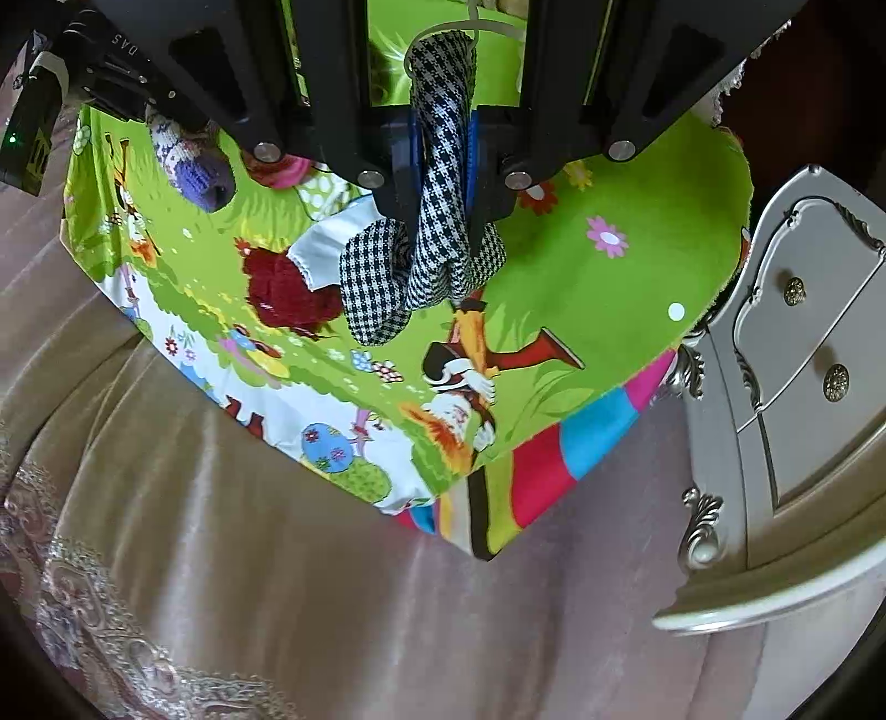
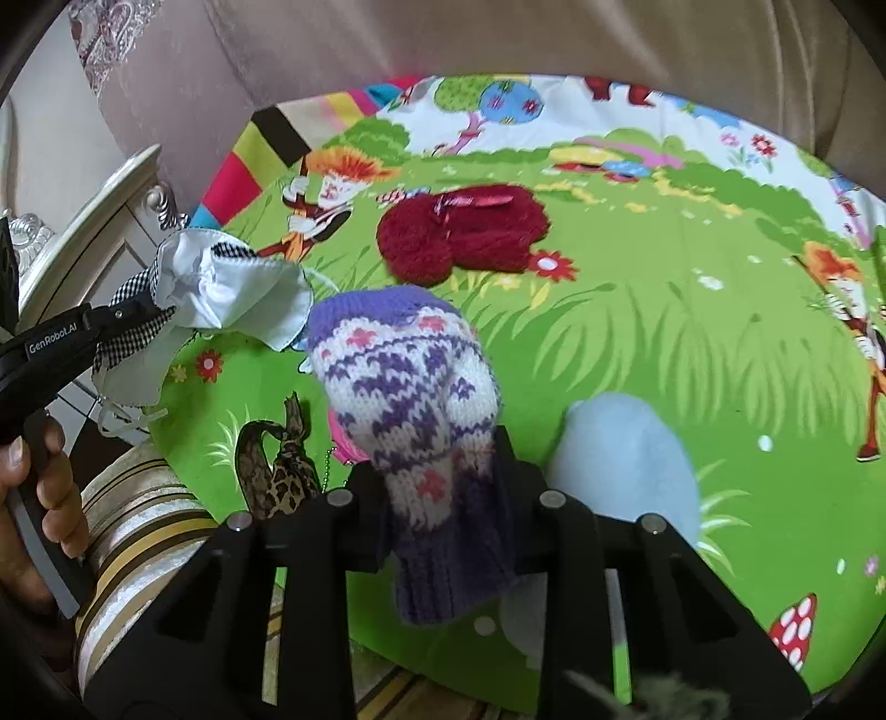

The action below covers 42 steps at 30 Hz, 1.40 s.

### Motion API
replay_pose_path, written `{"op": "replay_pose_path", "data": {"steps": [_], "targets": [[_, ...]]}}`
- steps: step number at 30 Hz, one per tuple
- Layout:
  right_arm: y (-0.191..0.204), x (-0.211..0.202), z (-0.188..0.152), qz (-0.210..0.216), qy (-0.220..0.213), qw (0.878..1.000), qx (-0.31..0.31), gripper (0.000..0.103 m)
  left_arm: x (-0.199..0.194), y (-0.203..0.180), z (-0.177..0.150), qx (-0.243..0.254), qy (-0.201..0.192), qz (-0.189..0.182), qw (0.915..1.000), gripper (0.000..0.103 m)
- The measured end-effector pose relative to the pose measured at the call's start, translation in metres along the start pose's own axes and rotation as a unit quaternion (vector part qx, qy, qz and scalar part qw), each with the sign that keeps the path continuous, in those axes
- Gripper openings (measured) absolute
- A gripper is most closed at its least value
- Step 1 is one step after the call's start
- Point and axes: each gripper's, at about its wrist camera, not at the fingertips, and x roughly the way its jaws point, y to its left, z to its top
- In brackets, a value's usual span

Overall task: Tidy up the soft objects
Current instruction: 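Carry the houndstooth cloth and purple sock over the white box and open both tools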

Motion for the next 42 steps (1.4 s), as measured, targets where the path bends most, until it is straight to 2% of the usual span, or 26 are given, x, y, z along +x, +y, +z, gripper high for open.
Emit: {"op": "replay_pose_path", "data": {"steps": [12,23,34,42], "targets": [[-0.005,-0.061,-0.027,-0.042,-0.052,0.998,0.011,0.033,-0.041,-0.044,-0.015,0.032,-0.020,-0.043,0.9984,0.012],[-0.029,-0.120,-0.059,-0.094,-0.090,0.990,0.048,0.033,-0.074,-0.107,-0.037,0.082,-0.016,-0.105,0.9910,0.012],[-0.074,-0.182,-0.107,-0.131,-0.125,0.978,0.108,0.033,-0.098,-0.182,-0.073,0.144,0.003,-0.170,0.9748,0.012],[-0.118,-0.228,-0.152,-0.180,-0.139,0.961,0.155,0.033,-0.107,-0.241,-0.110,0.193,0.039,-0.218,0.9560,0.012]]}}
